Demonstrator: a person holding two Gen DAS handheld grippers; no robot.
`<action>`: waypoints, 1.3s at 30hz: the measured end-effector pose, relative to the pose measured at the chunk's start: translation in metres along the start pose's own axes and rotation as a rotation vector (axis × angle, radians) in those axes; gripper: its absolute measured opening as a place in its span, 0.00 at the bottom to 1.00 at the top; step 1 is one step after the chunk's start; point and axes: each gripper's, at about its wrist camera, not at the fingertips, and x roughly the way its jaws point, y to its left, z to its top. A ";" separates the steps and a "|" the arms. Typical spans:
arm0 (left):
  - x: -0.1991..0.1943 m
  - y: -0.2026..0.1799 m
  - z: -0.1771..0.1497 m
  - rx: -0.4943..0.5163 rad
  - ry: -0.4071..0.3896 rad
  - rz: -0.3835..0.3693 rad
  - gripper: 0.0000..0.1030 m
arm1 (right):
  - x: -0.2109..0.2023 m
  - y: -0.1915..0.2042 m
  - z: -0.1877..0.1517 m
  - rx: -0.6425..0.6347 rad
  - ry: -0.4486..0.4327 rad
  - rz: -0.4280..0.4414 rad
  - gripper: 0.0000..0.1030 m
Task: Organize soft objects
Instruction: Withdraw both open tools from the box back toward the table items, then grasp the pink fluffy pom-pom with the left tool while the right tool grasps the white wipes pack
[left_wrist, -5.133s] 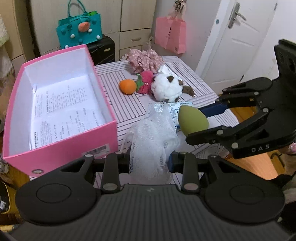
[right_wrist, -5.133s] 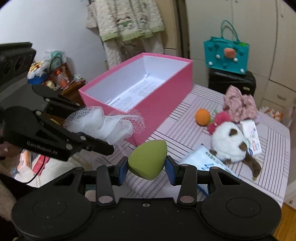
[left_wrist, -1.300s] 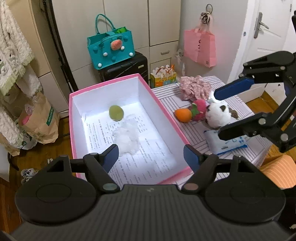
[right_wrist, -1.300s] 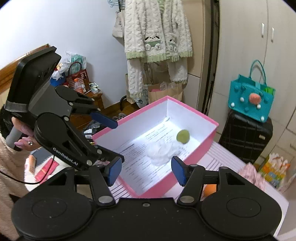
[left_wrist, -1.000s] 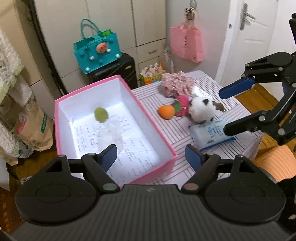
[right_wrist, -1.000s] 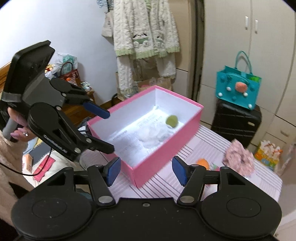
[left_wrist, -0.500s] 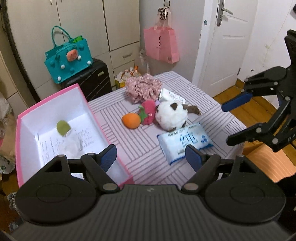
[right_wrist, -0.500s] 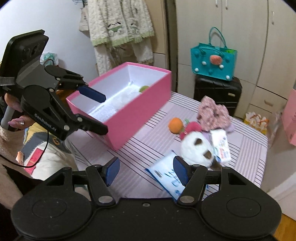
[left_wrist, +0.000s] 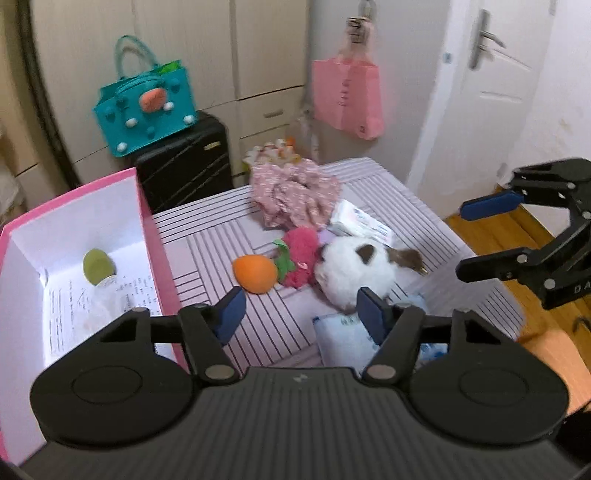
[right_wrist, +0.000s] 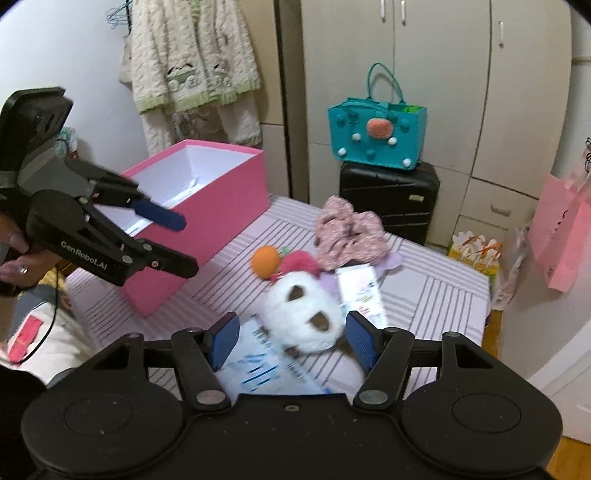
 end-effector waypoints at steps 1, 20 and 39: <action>0.003 -0.001 0.001 -0.005 -0.006 0.021 0.59 | 0.003 -0.004 0.000 -0.001 -0.009 -0.008 0.67; 0.074 -0.009 0.027 -0.186 -0.038 0.055 0.36 | 0.100 -0.082 0.010 0.145 -0.026 -0.034 0.49; 0.117 0.006 0.023 -0.299 0.035 0.044 0.38 | 0.130 -0.068 0.002 0.065 0.095 -0.012 0.50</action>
